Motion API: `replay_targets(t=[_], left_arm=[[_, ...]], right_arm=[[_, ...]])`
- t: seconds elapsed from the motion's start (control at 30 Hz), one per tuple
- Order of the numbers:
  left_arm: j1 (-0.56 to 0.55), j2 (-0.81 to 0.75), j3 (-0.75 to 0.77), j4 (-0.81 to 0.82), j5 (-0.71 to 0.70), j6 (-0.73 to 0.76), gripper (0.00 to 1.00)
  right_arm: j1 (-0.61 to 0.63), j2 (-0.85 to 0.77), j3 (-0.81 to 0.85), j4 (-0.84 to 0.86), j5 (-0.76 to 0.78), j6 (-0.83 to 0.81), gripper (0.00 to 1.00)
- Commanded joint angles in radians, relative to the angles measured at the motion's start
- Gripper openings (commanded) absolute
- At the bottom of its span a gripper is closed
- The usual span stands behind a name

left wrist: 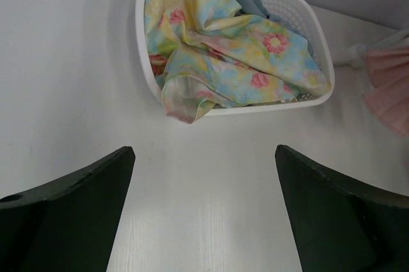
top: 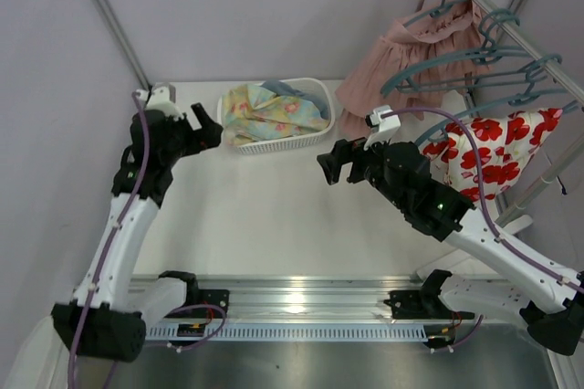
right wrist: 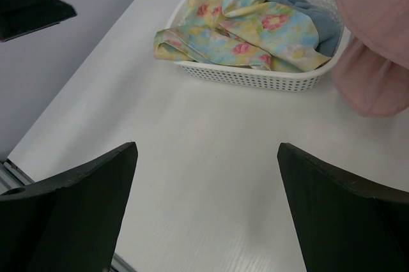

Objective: Place the skirt on the hanger

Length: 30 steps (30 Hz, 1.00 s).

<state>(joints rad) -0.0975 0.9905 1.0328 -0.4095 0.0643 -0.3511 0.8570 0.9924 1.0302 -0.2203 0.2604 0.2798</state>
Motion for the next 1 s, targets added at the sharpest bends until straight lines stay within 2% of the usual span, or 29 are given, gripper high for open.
replay_targets(t=[0.0, 0.13, 0.23, 0.37, 0.6, 0.87, 0.97], left_arm=[[-0.034, 0.141, 0.140, 0.049, -0.059, -0.032, 0.98], [-0.050, 0.345, 0.196, 0.070, -0.182, -0.008, 0.97], [-0.050, 0.421, 0.200, 0.138, -0.146, 0.047, 0.97], [-0.054, 0.571, 0.246, 0.123, -0.086, 0.096, 0.92], [-0.108, 0.652, 0.251, 0.227, -0.083, 0.202, 0.92], [-0.110, 0.781, 0.322, 0.213, -0.170, 0.215, 0.84], [-0.110, 0.795, 0.322, 0.231, -0.176, 0.221, 0.76]], right_arm=[[-0.004, 0.002, 0.002, 0.062, -0.004, 0.004, 0.99], [-0.007, -0.012, -0.012, 0.064, 0.017, 0.007, 0.99], [-0.010, -0.031, -0.035, 0.070, 0.025, 0.015, 0.99], [-0.018, -0.032, -0.038, 0.055, 0.036, 0.024, 0.99], [-0.035, -0.024, -0.041, 0.041, 0.039, 0.030, 0.99], [-0.049, -0.020, -0.044, 0.041, 0.043, 0.029, 0.99], [-0.055, -0.020, -0.047, 0.041, 0.043, 0.025, 0.99]])
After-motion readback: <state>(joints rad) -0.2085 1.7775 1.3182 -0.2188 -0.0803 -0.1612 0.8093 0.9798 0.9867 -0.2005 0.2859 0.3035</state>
